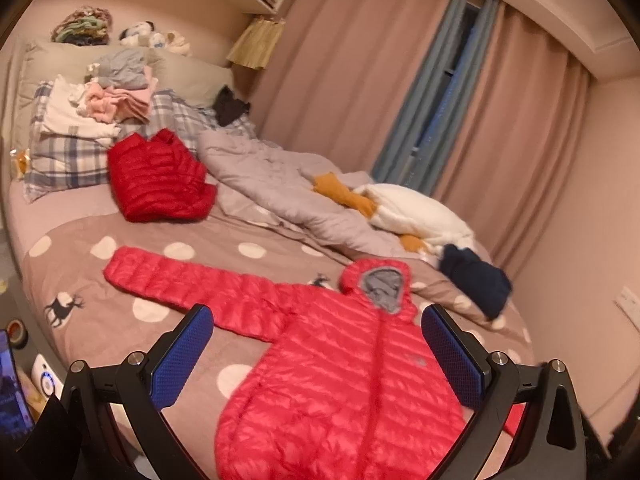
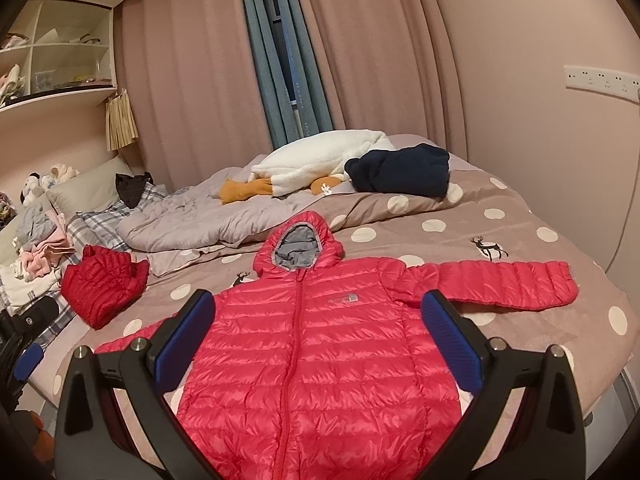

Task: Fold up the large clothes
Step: 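Grasp one sleeve cuff with the left gripper while the right gripper grasps the other cuff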

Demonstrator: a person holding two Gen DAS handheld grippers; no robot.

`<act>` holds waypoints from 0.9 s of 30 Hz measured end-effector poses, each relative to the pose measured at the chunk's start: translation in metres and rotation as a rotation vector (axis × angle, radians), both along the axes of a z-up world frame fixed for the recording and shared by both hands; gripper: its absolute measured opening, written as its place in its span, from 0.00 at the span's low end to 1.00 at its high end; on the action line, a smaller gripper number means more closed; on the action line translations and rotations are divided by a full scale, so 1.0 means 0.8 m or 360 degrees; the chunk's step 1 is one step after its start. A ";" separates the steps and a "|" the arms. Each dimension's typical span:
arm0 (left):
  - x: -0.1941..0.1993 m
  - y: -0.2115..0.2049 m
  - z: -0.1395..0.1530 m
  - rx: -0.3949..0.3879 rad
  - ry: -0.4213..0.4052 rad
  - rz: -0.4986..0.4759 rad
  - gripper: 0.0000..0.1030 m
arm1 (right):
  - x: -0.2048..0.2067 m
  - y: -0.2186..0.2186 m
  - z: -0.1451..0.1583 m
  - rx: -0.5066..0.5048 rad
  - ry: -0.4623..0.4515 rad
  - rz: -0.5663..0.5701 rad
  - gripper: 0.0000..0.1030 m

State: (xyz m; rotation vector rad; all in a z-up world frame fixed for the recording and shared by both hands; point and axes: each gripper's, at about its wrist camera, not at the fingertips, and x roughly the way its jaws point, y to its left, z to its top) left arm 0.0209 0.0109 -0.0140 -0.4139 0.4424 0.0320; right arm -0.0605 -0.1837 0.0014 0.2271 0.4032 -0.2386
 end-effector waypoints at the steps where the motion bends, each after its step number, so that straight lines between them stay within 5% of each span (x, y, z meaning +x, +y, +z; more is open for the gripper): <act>1: 0.007 0.003 -0.004 0.0023 0.0031 0.0066 1.00 | 0.002 -0.004 -0.001 0.0003 0.0001 -0.0007 1.00; 10: 0.102 0.060 -0.064 0.0081 0.0126 0.0304 1.00 | 0.057 -0.113 -0.036 0.0152 0.0159 -0.0377 1.00; 17: 0.160 0.141 -0.129 0.0170 0.0329 0.0715 1.00 | 0.077 -0.237 -0.089 -0.0019 0.0323 -0.1097 1.00; 25: 0.172 0.226 -0.195 -0.0011 0.0535 0.0978 1.00 | 0.049 -0.346 -0.170 0.0528 0.0287 -0.1468 1.00; 27: 0.174 0.236 -0.209 -0.0072 0.0576 0.0980 1.00 | 0.044 -0.355 -0.184 0.0553 0.0291 -0.1551 1.00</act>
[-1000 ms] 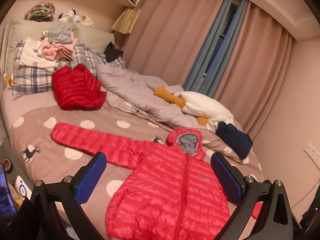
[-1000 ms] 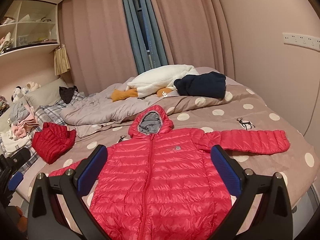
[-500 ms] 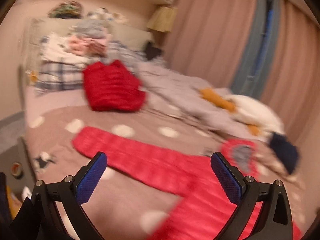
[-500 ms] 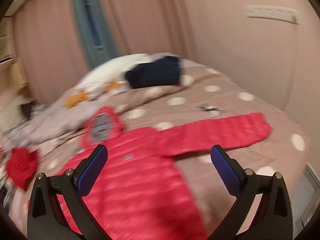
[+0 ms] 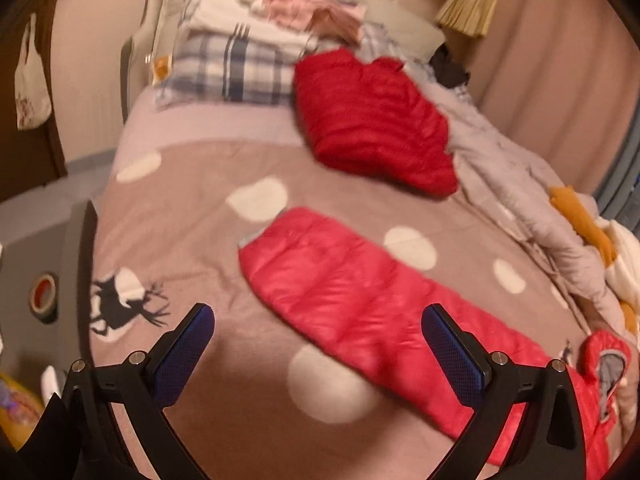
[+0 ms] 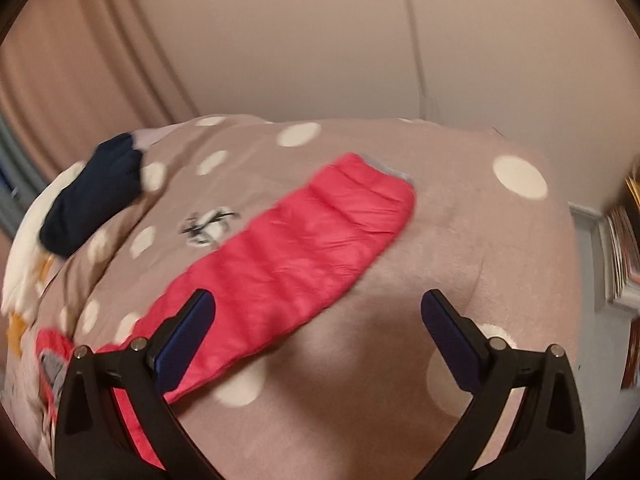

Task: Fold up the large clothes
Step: 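Grasp one sleeve cuff with the left gripper while the right gripper grasps the other cuff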

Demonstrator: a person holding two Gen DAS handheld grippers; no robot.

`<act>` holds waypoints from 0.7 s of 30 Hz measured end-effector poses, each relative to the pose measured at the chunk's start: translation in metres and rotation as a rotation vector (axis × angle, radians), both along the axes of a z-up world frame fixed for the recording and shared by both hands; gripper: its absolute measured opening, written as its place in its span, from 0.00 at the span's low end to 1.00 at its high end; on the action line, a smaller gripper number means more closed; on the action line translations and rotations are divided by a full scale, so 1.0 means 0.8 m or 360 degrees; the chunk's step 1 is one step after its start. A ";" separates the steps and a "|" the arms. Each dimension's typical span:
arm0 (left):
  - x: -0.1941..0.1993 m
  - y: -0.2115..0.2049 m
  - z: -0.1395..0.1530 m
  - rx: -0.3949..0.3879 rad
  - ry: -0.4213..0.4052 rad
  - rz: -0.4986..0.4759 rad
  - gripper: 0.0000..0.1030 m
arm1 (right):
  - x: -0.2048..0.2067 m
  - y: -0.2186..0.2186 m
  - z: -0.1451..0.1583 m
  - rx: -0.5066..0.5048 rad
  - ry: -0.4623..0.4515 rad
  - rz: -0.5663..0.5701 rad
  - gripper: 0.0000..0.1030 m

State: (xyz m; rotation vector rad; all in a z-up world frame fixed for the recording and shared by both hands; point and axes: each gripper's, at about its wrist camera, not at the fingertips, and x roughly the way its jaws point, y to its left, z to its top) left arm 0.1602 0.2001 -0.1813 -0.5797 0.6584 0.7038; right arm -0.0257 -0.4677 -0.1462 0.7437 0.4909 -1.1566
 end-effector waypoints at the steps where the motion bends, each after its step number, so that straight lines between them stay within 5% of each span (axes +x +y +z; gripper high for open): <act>1: 0.001 0.007 -0.007 -0.0064 -0.0003 0.0027 1.00 | -0.001 -0.003 -0.005 0.0001 0.0015 -0.0024 1.00; 4: 0.004 0.022 -0.022 -0.0292 -0.0030 0.0052 1.00 | -0.007 -0.022 -0.034 0.0087 0.0044 -0.0122 1.00; 7: 0.007 0.027 -0.033 -0.0341 -0.0017 0.0078 1.00 | -0.011 -0.035 -0.065 0.0195 0.0074 -0.0169 1.00; 10: 0.005 0.040 -0.054 -0.0504 -0.0042 0.0142 1.00 | 0.004 -0.030 -0.063 0.0104 0.0163 -0.0136 1.00; 13: 0.005 0.037 -0.053 -0.0492 -0.0109 0.0111 1.00 | 0.019 -0.031 -0.066 0.0135 0.0074 -0.0007 1.00; 21: 0.013 0.050 -0.072 -0.1115 -0.0620 -0.0259 1.00 | 0.047 -0.023 -0.077 0.0177 -0.0194 0.0218 1.00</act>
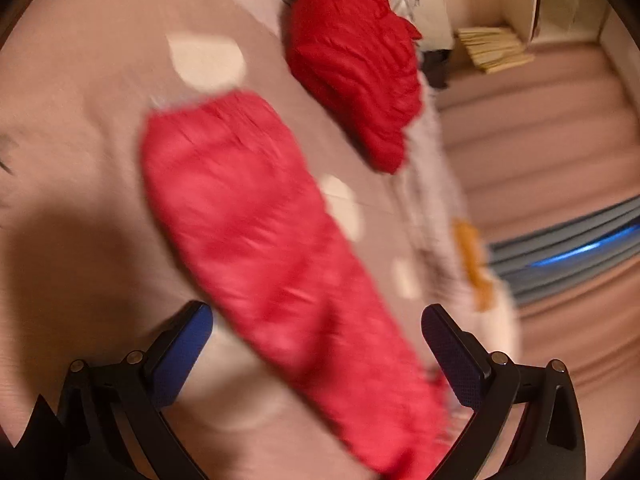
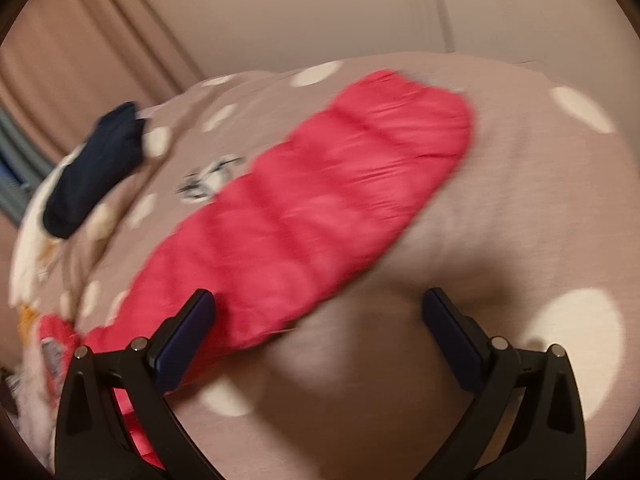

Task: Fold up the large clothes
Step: 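Grasp one sleeve cuff with the left gripper while the right gripper grasps the other cuff, then fold the sleeve in the right gripper across the jacket front and release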

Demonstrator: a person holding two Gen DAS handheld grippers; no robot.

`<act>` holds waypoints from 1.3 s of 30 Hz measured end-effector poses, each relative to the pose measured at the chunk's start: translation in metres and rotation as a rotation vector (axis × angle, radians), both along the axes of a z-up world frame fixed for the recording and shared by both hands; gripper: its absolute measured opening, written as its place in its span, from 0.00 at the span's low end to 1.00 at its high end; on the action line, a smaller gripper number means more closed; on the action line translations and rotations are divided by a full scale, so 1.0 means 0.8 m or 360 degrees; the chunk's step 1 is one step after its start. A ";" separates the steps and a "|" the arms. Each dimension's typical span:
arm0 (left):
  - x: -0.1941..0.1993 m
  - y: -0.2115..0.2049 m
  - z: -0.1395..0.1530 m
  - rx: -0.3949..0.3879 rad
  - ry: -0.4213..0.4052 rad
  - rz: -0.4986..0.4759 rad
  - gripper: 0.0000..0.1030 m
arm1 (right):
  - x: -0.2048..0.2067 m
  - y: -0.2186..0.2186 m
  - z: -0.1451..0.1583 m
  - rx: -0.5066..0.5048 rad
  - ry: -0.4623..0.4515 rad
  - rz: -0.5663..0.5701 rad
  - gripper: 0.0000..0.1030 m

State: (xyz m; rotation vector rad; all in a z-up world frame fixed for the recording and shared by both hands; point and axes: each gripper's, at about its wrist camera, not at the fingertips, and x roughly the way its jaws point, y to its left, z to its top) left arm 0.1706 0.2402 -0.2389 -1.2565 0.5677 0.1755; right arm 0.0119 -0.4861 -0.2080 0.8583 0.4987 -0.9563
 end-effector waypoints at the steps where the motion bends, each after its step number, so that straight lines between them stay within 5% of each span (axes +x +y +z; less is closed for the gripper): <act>1: 0.004 -0.001 0.001 -0.0018 -0.0022 -0.0035 1.00 | 0.005 0.000 0.000 0.0032 -0.0067 0.0059 1.00; 5: 0.032 -0.019 0.008 0.0055 -0.0038 -0.0244 0.99 | 0.014 0.003 -0.006 0.0147 -0.0330 0.0203 1.00; 7: 0.046 -0.033 0.008 0.0041 -0.0108 -0.0364 0.90 | 0.019 0.002 -0.008 0.0153 -0.0364 0.0211 0.97; 9: 0.061 -0.046 -0.003 -0.0065 -0.0075 -0.0460 0.63 | 0.025 0.005 -0.008 0.0142 -0.0336 0.0204 0.79; 10: 0.064 -0.050 -0.008 -0.0063 -0.0031 -0.0465 0.55 | 0.028 0.006 -0.009 0.0144 -0.0320 0.0200 0.74; 12: 0.070 -0.061 -0.013 0.0048 0.0139 -0.0411 0.22 | 0.025 0.010 -0.012 0.0131 -0.0318 0.0176 0.52; 14: 0.068 -0.068 -0.010 0.0095 0.0153 -0.0363 0.20 | 0.027 0.008 -0.015 0.0135 -0.0293 0.0154 0.24; 17: 0.065 -0.073 0.000 0.0121 0.0196 -0.0288 0.15 | 0.015 0.000 -0.020 0.0192 -0.0313 0.0115 0.13; 26: 0.044 -0.067 0.017 0.0356 0.0289 -0.0215 0.11 | 0.004 0.020 0.022 -0.0113 -0.0045 0.0100 0.11; 34: 0.024 -0.078 0.041 0.0500 0.0299 -0.0155 0.11 | -0.018 0.016 0.029 -0.0058 -0.0098 0.0088 0.11; 39: 0.031 -0.101 0.059 0.0727 0.0326 -0.0138 0.11 | 0.001 0.071 0.091 -0.0464 -0.0020 0.0182 0.11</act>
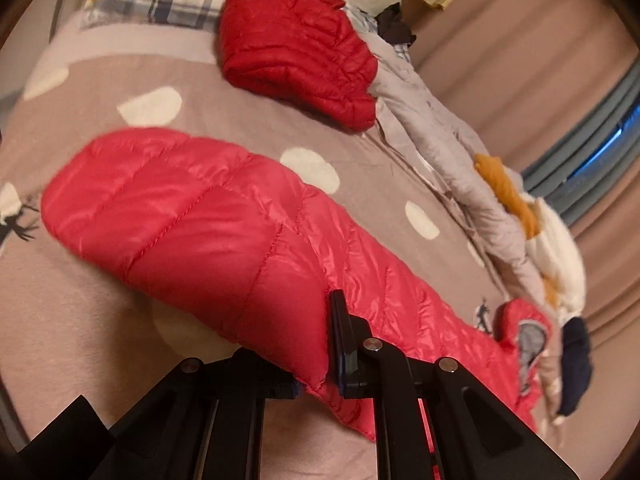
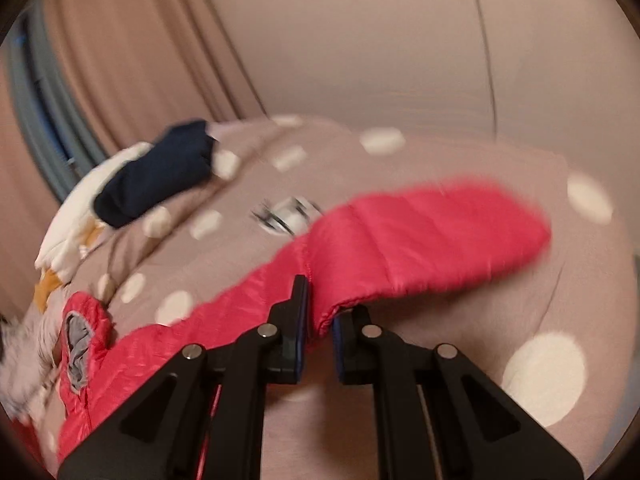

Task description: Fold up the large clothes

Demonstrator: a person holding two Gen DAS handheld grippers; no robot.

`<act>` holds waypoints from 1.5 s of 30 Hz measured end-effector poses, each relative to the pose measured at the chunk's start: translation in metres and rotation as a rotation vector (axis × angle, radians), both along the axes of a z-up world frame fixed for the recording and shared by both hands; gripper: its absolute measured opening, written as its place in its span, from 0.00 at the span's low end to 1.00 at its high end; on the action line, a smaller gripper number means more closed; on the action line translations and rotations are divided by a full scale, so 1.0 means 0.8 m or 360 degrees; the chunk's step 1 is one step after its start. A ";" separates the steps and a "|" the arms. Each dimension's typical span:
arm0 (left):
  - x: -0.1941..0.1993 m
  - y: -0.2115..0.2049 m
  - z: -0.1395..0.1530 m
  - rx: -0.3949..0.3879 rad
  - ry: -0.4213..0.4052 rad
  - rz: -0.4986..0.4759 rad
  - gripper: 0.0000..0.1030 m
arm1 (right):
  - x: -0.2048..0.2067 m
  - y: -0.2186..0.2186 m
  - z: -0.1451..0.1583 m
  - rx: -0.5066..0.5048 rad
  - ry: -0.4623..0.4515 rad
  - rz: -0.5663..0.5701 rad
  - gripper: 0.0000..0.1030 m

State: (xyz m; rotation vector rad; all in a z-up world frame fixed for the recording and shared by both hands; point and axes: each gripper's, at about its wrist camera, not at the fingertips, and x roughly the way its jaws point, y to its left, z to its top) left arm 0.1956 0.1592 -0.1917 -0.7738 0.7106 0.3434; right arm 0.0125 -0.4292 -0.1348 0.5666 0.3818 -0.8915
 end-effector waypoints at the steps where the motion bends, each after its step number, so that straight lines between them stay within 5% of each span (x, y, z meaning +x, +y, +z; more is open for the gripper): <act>1: 0.001 -0.002 0.000 0.0014 0.0005 0.0005 0.11 | 0.004 0.011 0.012 -0.0059 -0.0012 0.0028 0.11; 9: 0.007 0.001 -0.009 0.0004 0.0040 -0.0005 0.11 | 0.071 0.167 0.062 -0.0477 -0.0033 0.0643 0.11; 15: 0.002 0.004 -0.012 -0.0040 0.0044 -0.0008 0.11 | 0.120 0.292 0.013 -0.0589 0.0186 0.1185 0.11; 20: 0.005 0.005 -0.013 -0.0024 0.0061 -0.0040 0.11 | 0.129 0.357 -0.018 -0.0754 0.0322 0.1448 0.13; 28: 0.006 0.012 -0.020 -0.0105 0.0072 -0.0036 0.11 | 0.132 0.363 -0.036 -0.0716 0.0441 0.1585 0.18; 36: 0.005 0.008 -0.019 -0.0100 0.0086 -0.0033 0.11 | 0.115 0.386 -0.014 -0.0573 0.0237 0.1736 0.67; 41: 0.006 0.009 -0.020 -0.0099 0.0095 -0.0046 0.11 | 0.109 0.394 -0.016 -0.0507 0.0191 0.1906 0.76; 45: 0.005 0.013 -0.023 -0.0138 0.0100 -0.0041 0.11 | 0.106 0.371 -0.005 -0.0484 0.0148 0.1809 0.77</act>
